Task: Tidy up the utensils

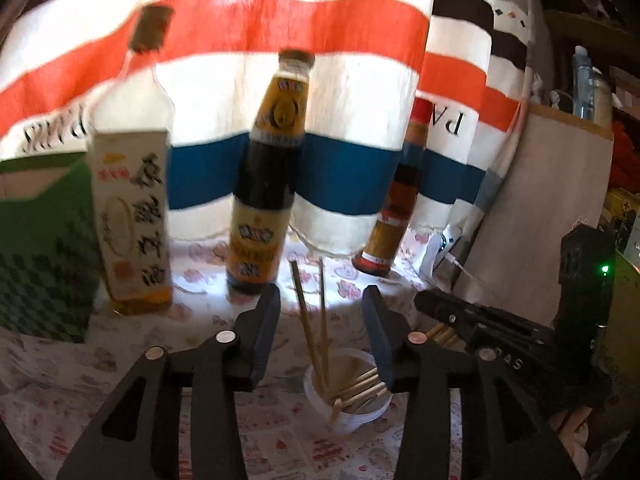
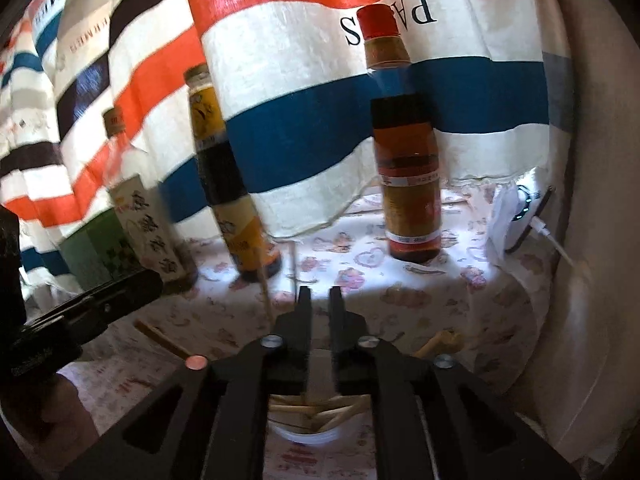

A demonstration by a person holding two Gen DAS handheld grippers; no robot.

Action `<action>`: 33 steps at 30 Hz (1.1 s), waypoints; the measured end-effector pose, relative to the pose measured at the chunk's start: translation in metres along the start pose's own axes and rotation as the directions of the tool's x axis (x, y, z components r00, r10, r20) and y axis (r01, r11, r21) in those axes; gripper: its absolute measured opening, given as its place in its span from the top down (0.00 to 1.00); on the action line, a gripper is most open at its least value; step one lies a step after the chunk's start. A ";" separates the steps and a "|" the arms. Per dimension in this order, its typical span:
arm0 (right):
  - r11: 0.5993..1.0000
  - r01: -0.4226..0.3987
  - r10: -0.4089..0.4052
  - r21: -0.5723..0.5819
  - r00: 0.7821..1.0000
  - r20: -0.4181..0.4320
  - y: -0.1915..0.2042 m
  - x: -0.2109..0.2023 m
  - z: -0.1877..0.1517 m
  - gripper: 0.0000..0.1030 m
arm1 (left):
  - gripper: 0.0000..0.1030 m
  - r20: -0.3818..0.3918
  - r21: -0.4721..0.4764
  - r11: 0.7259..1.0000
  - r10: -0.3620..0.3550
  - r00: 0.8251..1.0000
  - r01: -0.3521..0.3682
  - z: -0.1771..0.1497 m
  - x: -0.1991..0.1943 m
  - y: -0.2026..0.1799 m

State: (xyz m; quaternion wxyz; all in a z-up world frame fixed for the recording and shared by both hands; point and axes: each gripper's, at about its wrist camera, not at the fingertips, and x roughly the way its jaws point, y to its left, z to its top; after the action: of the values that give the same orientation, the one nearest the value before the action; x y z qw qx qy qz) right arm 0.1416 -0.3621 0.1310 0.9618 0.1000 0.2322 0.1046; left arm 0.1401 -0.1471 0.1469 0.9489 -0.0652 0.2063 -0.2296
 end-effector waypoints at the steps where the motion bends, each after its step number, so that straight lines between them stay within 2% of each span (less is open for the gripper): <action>1: 1.000 -0.029 0.029 0.000 1.000 -0.005 0.001 -0.001 0.000 0.76 | 0.51 0.007 0.000 1.000 0.011 1.000 -0.011 0.002 -0.004 0.001; 3: 0.999 -0.038 0.038 -0.015 0.999 -0.006 0.007 -0.004 0.000 0.75 | 0.43 0.031 0.000 0.999 0.047 0.998 -0.047 0.003 -0.016 0.005; 5: 0.999 -0.026 0.026 -0.039 1.000 0.004 0.015 -0.009 -0.001 0.70 | 0.33 0.066 0.003 0.996 0.094 0.993 -0.094 0.002 -0.028 0.011; 7: 0.998 -0.040 0.041 -0.046 0.999 0.019 0.023 -0.017 -0.001 0.57 | 0.26 0.095 -0.001 0.990 0.138 0.986 -0.139 -0.001 -0.041 0.019; 9: 0.997 -0.050 0.052 -0.052 0.998 0.039 0.030 -0.025 -0.002 0.49 | 0.21 0.093 -0.005 0.987 0.162 0.982 -0.162 -0.005 -0.051 0.027; 13: 0.994 -0.037 0.046 -0.101 0.995 0.093 0.048 -0.047 -0.005 0.44 | 0.13 0.065 0.022 0.976 0.213 0.975 -0.215 -0.012 -0.076 0.039; 14: 0.993 -0.056 0.067 -0.106 0.993 0.099 0.052 -0.054 -0.005 0.41 | 0.11 0.075 0.029 0.973 0.225 0.972 -0.227 -0.014 -0.084 0.040; 16: 0.989 -0.118 0.127 -0.084 0.985 0.115 0.059 -0.067 -0.008 0.29 | 0.05 0.108 0.037 0.967 0.247 0.963 -0.252 -0.018 -0.104 0.045; 18: 0.986 -0.156 0.162 -0.051 0.978 0.132 0.065 -0.078 -0.012 0.26 | 0.01 0.141 0.035 0.959 0.275 0.951 -0.282 -0.023 -0.121 0.050; 20: 0.985 -0.171 0.175 -0.040 0.975 0.140 0.072 -0.086 -0.015 0.23 | 0.01 0.172 0.030 0.950 0.302 0.938 -0.312 -0.030 -0.137 0.057; 22: 0.985 -0.166 0.172 -0.046 0.971 0.165 0.081 -0.096 -0.020 0.16 | 0.01 0.180 0.042 0.944 0.315 0.932 -0.328 -0.038 -0.146 0.062; 26: 0.993 -0.082 0.097 -0.085 0.975 0.202 0.096 -0.104 -0.039 0.10 | 0.01 0.179 0.037 0.939 0.330 0.927 -0.341 -0.057 -0.157 0.074; 28: 0.993 -0.051 0.070 -0.105 0.980 0.187 0.102 -0.099 -0.053 0.00 | 0.01 0.190 0.028 0.942 0.323 0.927 -0.334 -0.068 -0.161 0.080; 33: 0.996 -0.024 0.033 -0.087 0.994 0.108 0.104 -0.072 -0.094 0.00 | 0.00 0.206 0.022 0.936 0.340 0.917 -0.352 -0.100 -0.158 0.099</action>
State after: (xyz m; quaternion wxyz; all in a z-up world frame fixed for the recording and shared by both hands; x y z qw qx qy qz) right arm 0.0187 -0.2672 0.1044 0.9749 0.0677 0.1733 0.1225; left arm 0.0101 0.0110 0.0921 0.9919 -0.0225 0.1118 -0.0564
